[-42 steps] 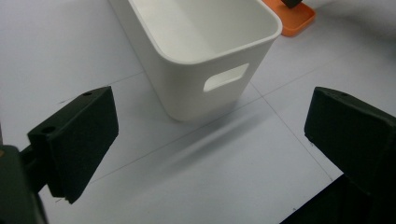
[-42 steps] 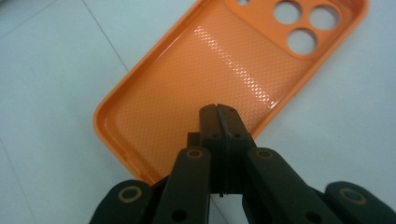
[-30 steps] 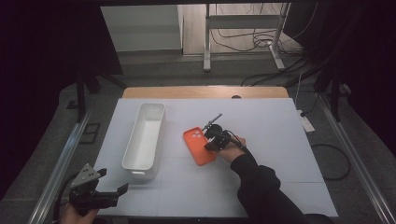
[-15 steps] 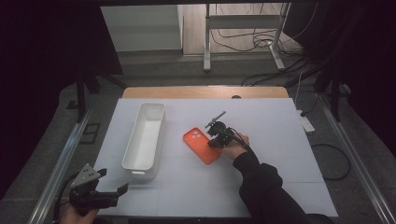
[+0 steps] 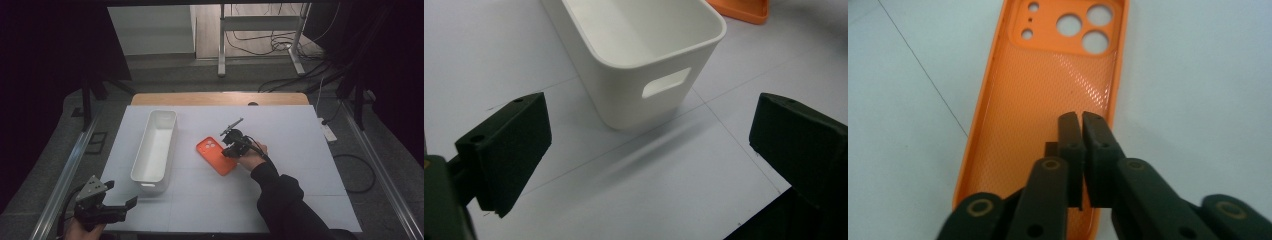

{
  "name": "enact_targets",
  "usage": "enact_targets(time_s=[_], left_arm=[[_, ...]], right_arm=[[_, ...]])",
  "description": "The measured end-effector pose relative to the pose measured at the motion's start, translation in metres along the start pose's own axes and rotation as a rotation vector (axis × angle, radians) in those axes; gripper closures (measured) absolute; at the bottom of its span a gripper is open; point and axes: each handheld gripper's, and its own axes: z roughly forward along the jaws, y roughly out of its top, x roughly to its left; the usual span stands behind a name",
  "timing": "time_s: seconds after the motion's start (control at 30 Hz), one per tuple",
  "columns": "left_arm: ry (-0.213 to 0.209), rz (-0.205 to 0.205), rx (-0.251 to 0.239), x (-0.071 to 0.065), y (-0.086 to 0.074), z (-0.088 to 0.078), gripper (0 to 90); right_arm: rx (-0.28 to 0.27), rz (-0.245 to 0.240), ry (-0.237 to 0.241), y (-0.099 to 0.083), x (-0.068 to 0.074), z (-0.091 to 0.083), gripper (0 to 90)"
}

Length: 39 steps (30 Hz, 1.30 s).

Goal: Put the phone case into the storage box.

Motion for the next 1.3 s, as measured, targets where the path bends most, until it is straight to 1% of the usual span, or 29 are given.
enact_targets(time_s=[0.1,0.17,0.2,0.23,0.27,0.3,0.33,0.37,0.43,0.47,0.53,0.6,0.63,0.67,0.7,0.73,0.77,0.87,0.9,0.93,1.0,1.13,1.23,1.3], left_arm=[[0.0,0.0,0.0,0.0,0.0,0.0,4.1],[0.0,0.0,0.0,0.0,0.0,0.0,4.1],[0.0,0.0,0.0,0.0,0.0,0.0,4.0],[0.0,0.0,0.0,0.0,0.0,0.0,4.0],[0.0,0.001,0.0,0.0,0.0,0.0,4.1],[0.0,0.001,0.0,0.0,0.0,0.0,4.1],[0.002,0.003,0.0,0.0,0.0,0.0,4.1],[0.002,0.003,0.0,0.0,0.0,0.0,4.1],[0.002,0.004,0.0,0.0,0.0,0.0,4.1],[0.001,0.003,0.0,0.0,0.0,0.0,4.1],[0.0,0.002,0.0,0.0,0.0,0.0,4.1],[0.001,0.004,0.001,0.0,0.0,0.0,4.1],[0.001,0.004,0.001,0.0,0.0,0.0,4.1],[0.002,0.004,0.0,0.0,0.0,0.0,4.1],[0.002,0.004,0.0,0.0,0.0,0.0,4.1],[0.001,0.004,0.0,0.0,0.0,0.0,4.1],[0.001,0.004,0.0,0.0,0.0,0.0,4.1],[0.001,0.004,0.0,0.0,0.0,0.0,4.1],[0.0,0.004,0.001,0.0,0.0,0.0,4.1],[0.0,0.004,0.001,0.0,0.0,0.0,4.1],[0.0,0.004,0.001,0.0,0.0,0.0,4.1],[-0.001,0.006,0.002,0.0,0.0,0.0,4.1],[0.0,0.006,0.001,0.0,0.0,0.0,4.1],[0.001,0.006,0.0,0.0,0.0,0.0,4.1]], right_arm=[[-0.003,-0.005,-0.01,0.002,0.0,-0.005,77.4],[-0.009,0.01,-0.003,0.003,-0.001,-0.007,72.6],[-0.009,0.01,-0.003,0.003,-0.001,-0.007,72.6],[-0.011,0.015,-0.002,0.003,-0.002,-0.009,70.2],[-0.013,0.02,-0.005,0.003,-0.003,-0.01,65.3],[-0.018,0.027,-0.019,0.003,-0.004,-0.012,59.1],[-0.024,0.026,-0.028,0.003,-0.004,-0.013,56.2],[-0.024,0.026,-0.028,0.003,-0.004,-0.013,56.2],[-0.036,0.03,-0.05,0.003,-0.004,-0.015,46.8],[-0.034,0.04,-0.063,0.004,-0.004,-0.016,42.5],[-0.035,0.041,-0.081,0.004,-0.004,-0.018,35.2],[-0.039,0.045,-0.08,0.004,-0.005,-0.018,30.9],[-0.039,0.045,-0.08,0.004,-0.005,-0.018,30.9],[-0.046,0.046,-0.082,0.004,-0.006,-0.019,27.5],[-0.052,0.057,-0.077,0.004,-0.006,-0.019,23.2],[-0.06,0.07,-0.067,0.004,-0.008,-0.02,16.3],[-0.06,0.07,-0.067,0.004,-0.008,-0.02,16.3],[-0.073,0.079,-0.068,0.004,-0.01,-0.02,3.8],[-0.079,0.08,-0.07,0.003,-0.011,-0.02,1.4],[-0.085,0.077,-0.071,0.003,-0.012,-0.02,0.0],[-0.092,0.072,-0.065,0.002,-0.012,-0.019,0.0],[-0.087,0.053,-0.045,0.002,-0.011,-0.016,0.0],[-0.078,0.059,-0.035,0.001,-0.011,-0.014,0.0],[-0.07,0.054,-0.036,0.001,-0.011,-0.012,0.0]])
